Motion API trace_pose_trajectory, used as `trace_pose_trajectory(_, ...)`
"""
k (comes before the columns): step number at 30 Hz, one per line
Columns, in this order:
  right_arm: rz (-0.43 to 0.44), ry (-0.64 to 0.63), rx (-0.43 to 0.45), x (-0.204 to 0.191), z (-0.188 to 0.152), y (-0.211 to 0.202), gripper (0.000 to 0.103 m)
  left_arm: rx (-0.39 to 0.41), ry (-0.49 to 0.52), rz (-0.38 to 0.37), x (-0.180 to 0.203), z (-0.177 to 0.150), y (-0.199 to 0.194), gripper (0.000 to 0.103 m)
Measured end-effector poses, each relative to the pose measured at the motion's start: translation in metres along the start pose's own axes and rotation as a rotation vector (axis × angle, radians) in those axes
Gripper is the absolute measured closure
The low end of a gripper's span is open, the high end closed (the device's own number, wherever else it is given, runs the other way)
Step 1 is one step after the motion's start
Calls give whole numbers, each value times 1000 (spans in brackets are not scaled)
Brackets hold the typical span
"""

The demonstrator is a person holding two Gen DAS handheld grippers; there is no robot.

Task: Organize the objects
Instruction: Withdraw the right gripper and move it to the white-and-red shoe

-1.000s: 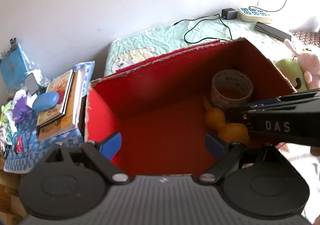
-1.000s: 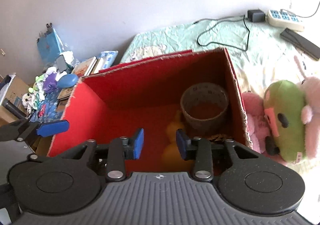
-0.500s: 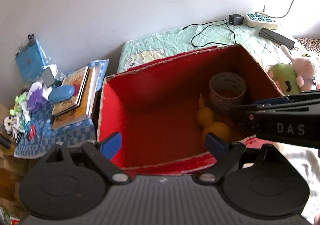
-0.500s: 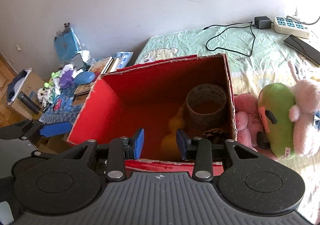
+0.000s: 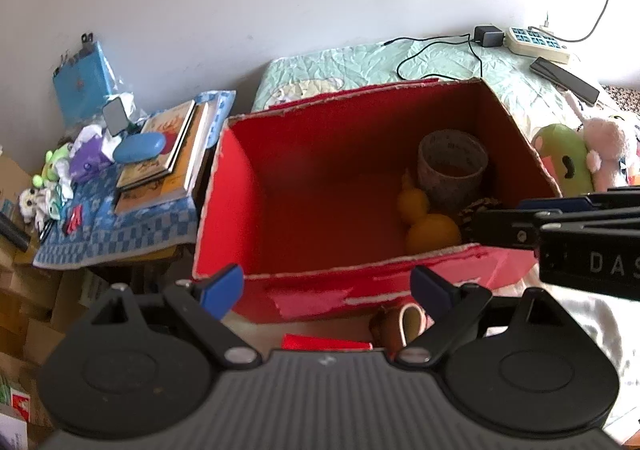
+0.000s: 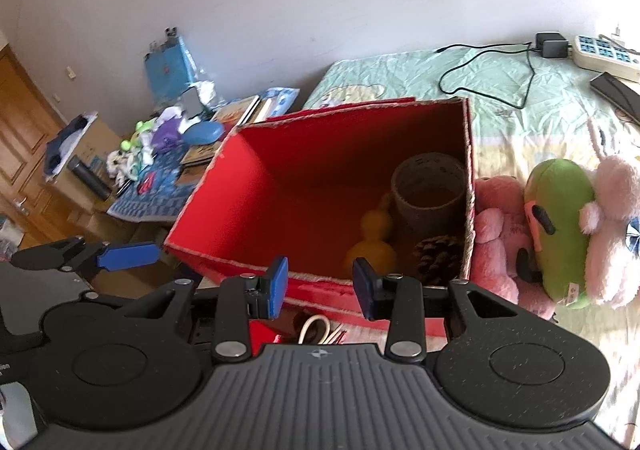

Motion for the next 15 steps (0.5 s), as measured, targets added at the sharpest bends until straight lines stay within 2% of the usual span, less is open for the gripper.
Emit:
trace_pose_trajectory(6, 20, -21, -27, -1, -10, 1, 64, -9, -20, 14, 8, -10, -4, 12)
trace_pose_trajectory(15, 36, -13, -110, 4, -31, 14, 64, -71, -64, 20, 10, -31, 10, 15)
Point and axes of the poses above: each gripper's, at about its wrist camera, not at the fingertips, and y roughly the way its jaws point, x to its right, z to its top, the point moved 8 cm from there along y, roughly the way its jaws point, and after that the axes turned 15 degrees about -z, right-handed, at the moved point
